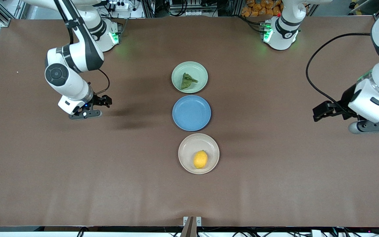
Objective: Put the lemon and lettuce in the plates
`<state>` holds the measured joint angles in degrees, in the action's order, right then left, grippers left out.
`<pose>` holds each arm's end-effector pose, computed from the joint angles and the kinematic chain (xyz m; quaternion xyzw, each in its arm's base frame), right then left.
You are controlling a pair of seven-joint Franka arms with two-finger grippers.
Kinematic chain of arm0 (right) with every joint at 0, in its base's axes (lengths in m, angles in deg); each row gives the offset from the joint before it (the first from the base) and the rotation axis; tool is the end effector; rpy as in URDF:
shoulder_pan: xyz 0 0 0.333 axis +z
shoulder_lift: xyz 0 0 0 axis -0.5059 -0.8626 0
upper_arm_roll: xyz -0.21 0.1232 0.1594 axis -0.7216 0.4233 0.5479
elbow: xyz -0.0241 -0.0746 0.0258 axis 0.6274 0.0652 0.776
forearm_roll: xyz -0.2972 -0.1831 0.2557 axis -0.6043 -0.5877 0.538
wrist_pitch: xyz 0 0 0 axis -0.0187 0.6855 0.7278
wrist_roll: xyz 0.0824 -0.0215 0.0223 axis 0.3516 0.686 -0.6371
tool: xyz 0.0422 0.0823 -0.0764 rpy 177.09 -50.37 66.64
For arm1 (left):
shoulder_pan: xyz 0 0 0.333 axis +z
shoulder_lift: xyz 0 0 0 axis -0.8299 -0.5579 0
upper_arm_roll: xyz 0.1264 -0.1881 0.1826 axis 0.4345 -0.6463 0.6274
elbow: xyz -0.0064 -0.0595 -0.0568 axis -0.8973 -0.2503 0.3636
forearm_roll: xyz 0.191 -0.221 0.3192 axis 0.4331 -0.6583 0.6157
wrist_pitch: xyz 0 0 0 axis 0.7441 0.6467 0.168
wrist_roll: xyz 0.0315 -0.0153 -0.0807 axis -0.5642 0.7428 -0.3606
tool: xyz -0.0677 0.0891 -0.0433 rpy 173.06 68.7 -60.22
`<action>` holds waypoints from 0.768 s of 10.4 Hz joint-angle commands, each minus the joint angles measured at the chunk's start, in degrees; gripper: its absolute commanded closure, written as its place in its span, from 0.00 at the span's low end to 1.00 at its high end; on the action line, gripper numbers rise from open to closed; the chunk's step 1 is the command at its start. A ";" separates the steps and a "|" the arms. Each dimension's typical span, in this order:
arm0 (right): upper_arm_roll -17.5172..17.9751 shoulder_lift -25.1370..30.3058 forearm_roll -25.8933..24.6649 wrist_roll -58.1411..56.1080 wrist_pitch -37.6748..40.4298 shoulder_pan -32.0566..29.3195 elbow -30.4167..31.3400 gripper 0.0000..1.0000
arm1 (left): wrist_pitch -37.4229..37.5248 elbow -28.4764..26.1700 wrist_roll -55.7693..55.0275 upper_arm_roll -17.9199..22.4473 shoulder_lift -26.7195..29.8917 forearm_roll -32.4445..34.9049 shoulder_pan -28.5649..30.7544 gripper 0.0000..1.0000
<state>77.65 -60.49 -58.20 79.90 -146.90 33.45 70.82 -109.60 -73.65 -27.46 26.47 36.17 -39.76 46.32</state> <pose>0.5209 0.1147 0.2443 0.9953 0.0809 -0.0415 0.0334 0.6605 -0.1280 0.5630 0.9993 0.0289 0.0234 0.0083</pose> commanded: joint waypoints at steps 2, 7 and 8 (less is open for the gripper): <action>-0.18 3.53 -0.10 -0.22 5.11 -0.94 -2.78 0.00 | 1.44 0.26 -1.79 -5.40 0.74 4.72 0.54 0.00; -0.88 4.15 4.55 -4.68 25.50 -2.53 -22.64 0.00 | 1.44 0.26 8.31 -4.88 0.91 4.90 0.63 0.00; -1.84 4.68 4.74 -5.31 29.19 -2.53 -25.88 0.00 | 1.44 0.26 8.32 -4.79 0.91 5.07 0.63 0.00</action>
<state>76.31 -56.08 -55.25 77.03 -122.47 31.99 49.46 -109.21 -73.59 -20.84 21.84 36.44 -36.03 46.91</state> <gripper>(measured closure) 0.000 0.000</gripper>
